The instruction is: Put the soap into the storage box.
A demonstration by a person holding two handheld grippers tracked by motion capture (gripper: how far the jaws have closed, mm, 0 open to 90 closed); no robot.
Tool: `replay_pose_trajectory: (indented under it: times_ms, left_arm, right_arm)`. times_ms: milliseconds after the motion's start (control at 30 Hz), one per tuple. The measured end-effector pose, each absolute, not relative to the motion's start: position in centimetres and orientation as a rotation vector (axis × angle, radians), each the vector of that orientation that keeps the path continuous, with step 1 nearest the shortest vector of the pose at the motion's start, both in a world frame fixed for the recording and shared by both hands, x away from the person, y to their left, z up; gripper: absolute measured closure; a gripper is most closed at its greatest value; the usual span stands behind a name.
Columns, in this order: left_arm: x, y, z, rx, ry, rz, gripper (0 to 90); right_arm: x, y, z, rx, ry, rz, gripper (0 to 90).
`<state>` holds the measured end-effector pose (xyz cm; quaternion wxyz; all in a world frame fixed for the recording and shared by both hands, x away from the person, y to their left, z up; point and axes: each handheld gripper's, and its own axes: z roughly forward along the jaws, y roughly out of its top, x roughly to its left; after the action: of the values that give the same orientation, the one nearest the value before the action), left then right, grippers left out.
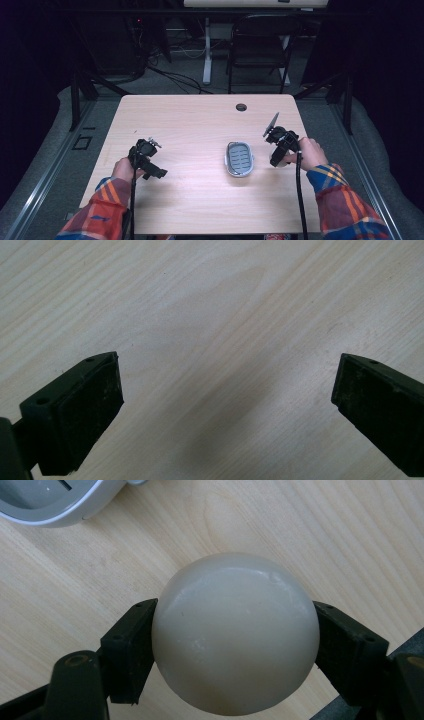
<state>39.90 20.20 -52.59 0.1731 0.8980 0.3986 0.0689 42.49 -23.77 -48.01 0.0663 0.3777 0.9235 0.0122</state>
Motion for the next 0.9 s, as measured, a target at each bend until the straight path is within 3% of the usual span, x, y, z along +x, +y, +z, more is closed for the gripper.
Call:
replay_pose_trajectory:
  times_ms: [900]
  left_arm:
    - [39.9,20.1,-52.7,2.553,1.116,0.191,0.0]
  right_arm:
    - [43.5,-21.6,-45.1,1.079,2.79,0.043,24.2]
